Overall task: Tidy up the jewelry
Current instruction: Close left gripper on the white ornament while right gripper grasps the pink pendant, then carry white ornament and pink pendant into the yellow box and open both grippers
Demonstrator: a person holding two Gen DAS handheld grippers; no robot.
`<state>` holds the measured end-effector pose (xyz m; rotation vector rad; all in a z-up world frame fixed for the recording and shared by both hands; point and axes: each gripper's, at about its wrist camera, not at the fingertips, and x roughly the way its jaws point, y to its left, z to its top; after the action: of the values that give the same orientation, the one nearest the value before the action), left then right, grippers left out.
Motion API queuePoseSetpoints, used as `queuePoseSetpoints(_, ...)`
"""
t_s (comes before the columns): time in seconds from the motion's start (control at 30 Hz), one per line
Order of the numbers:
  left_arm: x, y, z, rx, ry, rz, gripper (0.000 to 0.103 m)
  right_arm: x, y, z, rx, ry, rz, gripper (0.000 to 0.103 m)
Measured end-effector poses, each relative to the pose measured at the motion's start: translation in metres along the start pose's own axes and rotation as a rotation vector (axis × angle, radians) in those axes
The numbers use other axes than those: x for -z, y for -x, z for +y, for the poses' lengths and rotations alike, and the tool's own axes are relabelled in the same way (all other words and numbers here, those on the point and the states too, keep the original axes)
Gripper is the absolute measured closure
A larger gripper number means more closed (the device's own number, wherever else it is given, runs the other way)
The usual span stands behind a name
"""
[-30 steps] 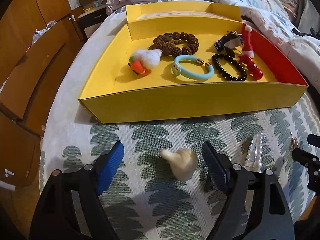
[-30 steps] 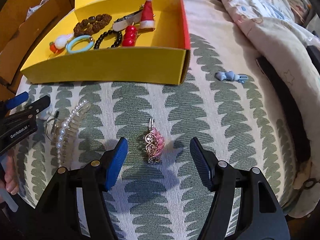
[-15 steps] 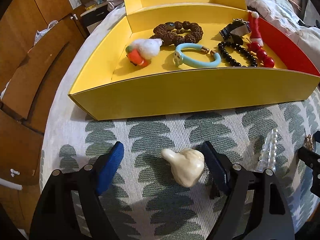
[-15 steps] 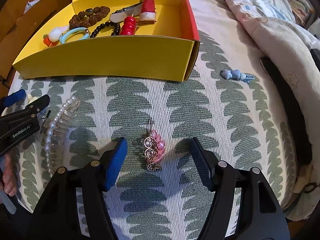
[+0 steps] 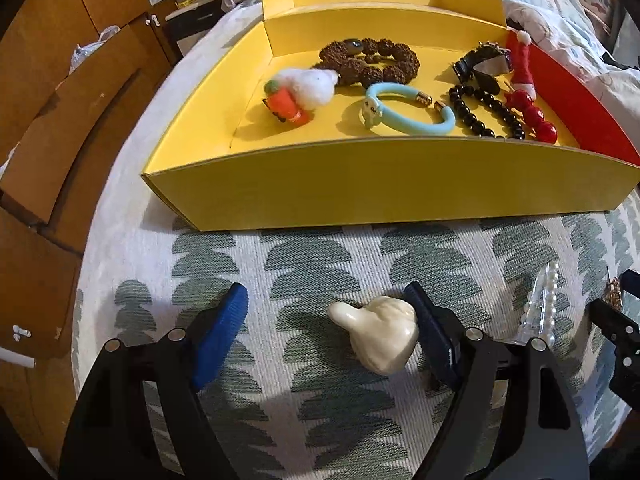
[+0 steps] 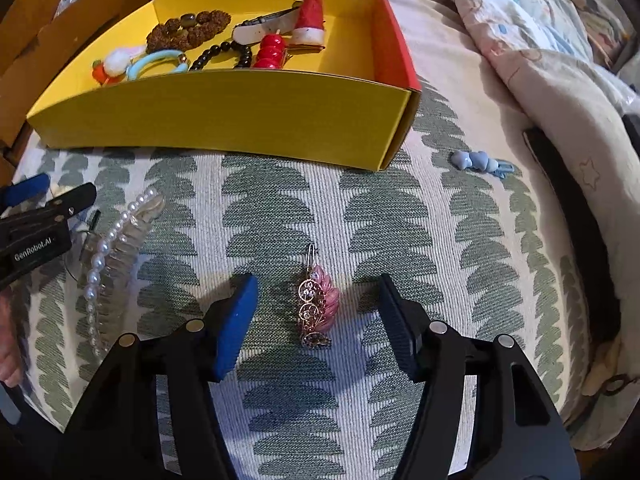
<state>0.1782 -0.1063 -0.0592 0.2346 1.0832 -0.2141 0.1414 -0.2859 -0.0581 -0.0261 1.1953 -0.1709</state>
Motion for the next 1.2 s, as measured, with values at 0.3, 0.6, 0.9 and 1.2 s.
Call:
queuePoseSetpoints(0.3,-0.003,-0.004,-0.004,0.023,-0.013,0.004,0.042,0.004,0.001,0.000,-0.056,-0.004,0.009,0.065)
queuePoseSetpoints(0.6,-0.009,0.002,0.012,0.118,0.042,0.030,0.064,0.004,0.006,-0.010,-0.135,-0.054,0.020,0.081)
queuePoseSetpoints(0.9,-0.013,0.019,0.021,0.138,0.067,-0.002,0.064,0.002,0.023,-0.017,-0.181,-0.080,-0.021,0.086)
queuePoseSetpoints(1.2,-0.012,0.035,0.025,0.151,0.073,-0.032,0.064,-0.003,0.049,-0.032,-0.235,-0.129,-0.092,0.086)
